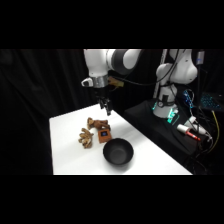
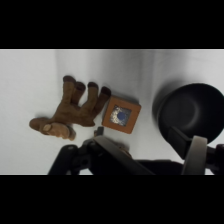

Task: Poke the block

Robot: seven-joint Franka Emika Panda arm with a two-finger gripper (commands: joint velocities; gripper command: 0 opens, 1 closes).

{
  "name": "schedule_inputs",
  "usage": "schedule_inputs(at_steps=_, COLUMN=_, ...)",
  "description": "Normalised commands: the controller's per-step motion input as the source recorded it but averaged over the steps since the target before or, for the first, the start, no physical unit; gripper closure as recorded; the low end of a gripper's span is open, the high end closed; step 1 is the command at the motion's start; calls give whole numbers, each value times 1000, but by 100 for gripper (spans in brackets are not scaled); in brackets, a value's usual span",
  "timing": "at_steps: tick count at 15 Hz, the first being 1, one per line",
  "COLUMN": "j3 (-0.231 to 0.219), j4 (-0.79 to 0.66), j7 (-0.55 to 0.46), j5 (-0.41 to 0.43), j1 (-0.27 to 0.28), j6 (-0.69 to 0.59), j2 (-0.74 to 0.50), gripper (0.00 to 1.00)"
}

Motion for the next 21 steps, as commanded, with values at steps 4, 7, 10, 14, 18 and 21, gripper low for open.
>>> schedule_inputs(at_steps=4, j3=24, j4=7, j7=1, j5=6, j1=-23, j6=-16, j2=-15, gripper=0)
schedule_inputs(at_steps=7, j3=26, j4=23, j7=-8, j5=22, j1=-24, j6=-26, j2=-40, gripper=0)
schedule_inputs(at_steps=10, j3=27, j4=29, j7=-18, j5=43, j1=-25, j6=63, j2=-7, gripper=0)
schedule_inputs(at_steps=14, j3=29, j4=44, j7=5, j5=51, j1=-25, j6=192, j2=97, gripper=0)
schedule_inputs(at_steps=18, j3=32, j4=87, j7=50, j5=32, j1=-21, j6=201, j2=193, gripper=0)
schedule_inputs(at_steps=21, j3=37, j4=101, j7=104, j5=11, j1=-8, j6=189, j2=191, gripper=34)
